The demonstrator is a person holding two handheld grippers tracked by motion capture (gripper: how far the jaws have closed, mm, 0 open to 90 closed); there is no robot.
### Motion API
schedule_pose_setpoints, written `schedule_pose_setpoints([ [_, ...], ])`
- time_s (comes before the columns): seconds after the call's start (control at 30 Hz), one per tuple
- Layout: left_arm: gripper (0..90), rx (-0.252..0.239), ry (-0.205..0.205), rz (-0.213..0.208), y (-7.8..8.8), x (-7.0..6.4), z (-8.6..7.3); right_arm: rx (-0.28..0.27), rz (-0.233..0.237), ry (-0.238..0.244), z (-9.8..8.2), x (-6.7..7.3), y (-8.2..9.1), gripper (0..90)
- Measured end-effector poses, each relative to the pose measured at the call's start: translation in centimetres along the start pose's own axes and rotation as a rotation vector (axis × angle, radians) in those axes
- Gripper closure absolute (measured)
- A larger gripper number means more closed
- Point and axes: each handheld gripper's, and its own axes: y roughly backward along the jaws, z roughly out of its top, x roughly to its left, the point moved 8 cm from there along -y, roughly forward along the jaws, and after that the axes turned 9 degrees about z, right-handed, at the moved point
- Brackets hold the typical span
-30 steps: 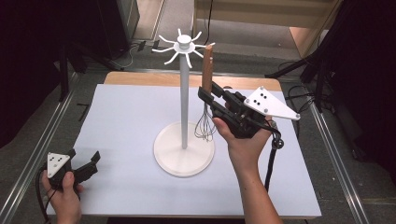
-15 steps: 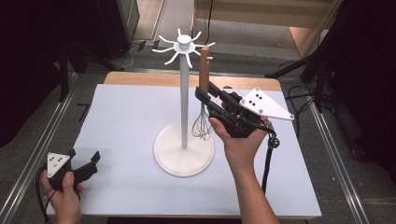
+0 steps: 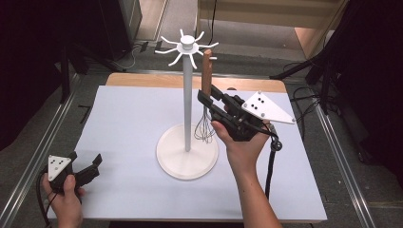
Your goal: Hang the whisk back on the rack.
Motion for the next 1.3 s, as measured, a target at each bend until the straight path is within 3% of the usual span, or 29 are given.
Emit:
schedule_pose_setpoints([
  [0.37,14.8,0.000,0.000,0.000,0.0,0.0,0.0,-0.021,0.013,-0.002,-0.3,-0.1,0.1,70.3],
  [0.83,14.8,0.000,0.000,0.000,0.0,0.0,0.0,-0.004,0.012,-0.001,-0.2,0.0,0.2,69.1],
  [1.0,14.8,0.000,-0.001,0.001,0.0,0.0,0.0,0.016,0.029,-0.009,-0.3,0.1,0.4,55.7],
  [1.13,14.8,0.000,-0.003,0.001,0.0,0.0,0.0,0.051,0.006,0.001,-0.5,-0.1,0.7,43.8],
  [1.3,14.8,-0.001,-0.001,0.001,0.0,0.0,0.0,0.078,-0.021,0.003,-0.7,-0.5,1.3,35.6],
])
